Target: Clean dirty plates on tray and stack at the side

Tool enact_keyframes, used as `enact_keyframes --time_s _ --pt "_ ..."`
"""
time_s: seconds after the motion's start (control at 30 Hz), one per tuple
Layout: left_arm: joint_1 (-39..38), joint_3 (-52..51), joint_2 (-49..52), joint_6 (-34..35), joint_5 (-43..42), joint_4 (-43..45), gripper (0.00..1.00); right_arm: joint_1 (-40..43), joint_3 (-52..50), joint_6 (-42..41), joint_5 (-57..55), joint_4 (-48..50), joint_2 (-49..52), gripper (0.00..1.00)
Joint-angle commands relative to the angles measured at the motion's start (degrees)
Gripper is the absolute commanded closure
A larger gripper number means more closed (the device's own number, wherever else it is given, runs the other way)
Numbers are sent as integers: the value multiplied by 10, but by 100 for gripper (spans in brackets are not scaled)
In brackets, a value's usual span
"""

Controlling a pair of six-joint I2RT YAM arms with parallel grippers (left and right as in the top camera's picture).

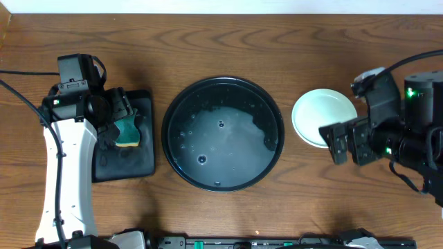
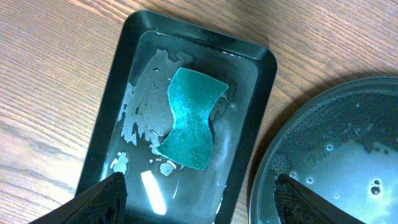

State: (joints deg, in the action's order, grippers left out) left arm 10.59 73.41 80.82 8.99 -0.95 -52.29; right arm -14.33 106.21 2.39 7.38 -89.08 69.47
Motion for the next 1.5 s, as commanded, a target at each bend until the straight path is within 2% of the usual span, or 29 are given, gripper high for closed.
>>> enact_keyframes --time_s 0.0,0.17,0.47,0.8,0.9,1.1,1.47 --pt "-1 7 2 3 1 -2 24 11 -21 -9 -72 57 -14 1" --pt "-1 7 2 3 1 -2 24 57 -143 -17 -90 222 -87 1" --pt "-1 7 2 3 1 -2 24 139 -508 -14 -55 515 -318 1" --pt "-1 7 2 3 1 -2 23 172 -881 -15 0 809 -564 1" --pt "-1 7 2 3 1 -2 23 172 -949 -15 14 846 -616 1" --pt "-1 7 2 3 1 -2 23 172 -1029 -15 42 846 -691 1" --pt "-1 7 2 3 1 -2 23 172 -1059 -24 66 860 -691 1"
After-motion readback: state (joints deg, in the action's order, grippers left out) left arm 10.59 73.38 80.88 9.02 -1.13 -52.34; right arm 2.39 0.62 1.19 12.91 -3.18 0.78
